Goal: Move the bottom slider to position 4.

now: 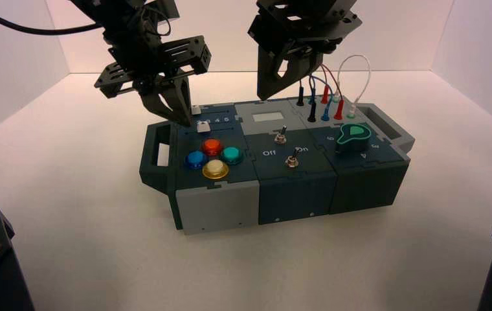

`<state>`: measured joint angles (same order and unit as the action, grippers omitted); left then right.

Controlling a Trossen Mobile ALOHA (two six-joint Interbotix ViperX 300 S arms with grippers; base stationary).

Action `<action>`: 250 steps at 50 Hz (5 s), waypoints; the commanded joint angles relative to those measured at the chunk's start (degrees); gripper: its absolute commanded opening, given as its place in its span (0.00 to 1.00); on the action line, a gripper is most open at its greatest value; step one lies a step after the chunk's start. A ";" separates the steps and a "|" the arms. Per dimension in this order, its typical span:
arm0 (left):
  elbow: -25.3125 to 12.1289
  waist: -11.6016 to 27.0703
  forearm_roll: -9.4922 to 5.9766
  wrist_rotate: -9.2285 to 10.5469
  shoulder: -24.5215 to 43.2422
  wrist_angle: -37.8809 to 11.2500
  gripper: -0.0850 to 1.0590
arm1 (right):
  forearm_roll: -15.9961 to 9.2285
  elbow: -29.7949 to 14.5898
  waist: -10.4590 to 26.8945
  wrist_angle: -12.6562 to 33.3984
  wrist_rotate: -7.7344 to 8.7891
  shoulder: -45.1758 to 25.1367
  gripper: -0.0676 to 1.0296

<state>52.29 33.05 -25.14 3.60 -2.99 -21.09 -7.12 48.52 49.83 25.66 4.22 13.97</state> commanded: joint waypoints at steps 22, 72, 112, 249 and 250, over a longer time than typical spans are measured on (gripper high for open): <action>-3.60 0.79 -2.55 0.00 4.48 0.09 0.05 | -0.09 -1.58 0.35 0.00 -0.18 1.93 0.04; -4.92 3.34 -3.25 0.09 6.33 -0.18 0.05 | -0.09 -1.32 0.35 0.00 -0.18 1.85 0.04; -4.04 3.34 -2.90 -0.26 0.09 -2.20 0.05 | 0.18 0.18 -0.26 0.88 -0.18 4.66 0.04; -12.57 4.39 -3.34 -0.26 5.10 -6.15 0.05 | -47.64 -3.16 -26.89 9.67 48.60 -9.67 0.04; -12.57 4.39 -3.43 -0.26 5.19 -6.15 0.05 | -47.64 -3.16 -27.07 9.67 48.60 -9.67 0.04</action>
<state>41.13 37.09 -28.30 3.16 3.25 -27.33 -54.58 46.85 23.12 34.98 52.38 3.69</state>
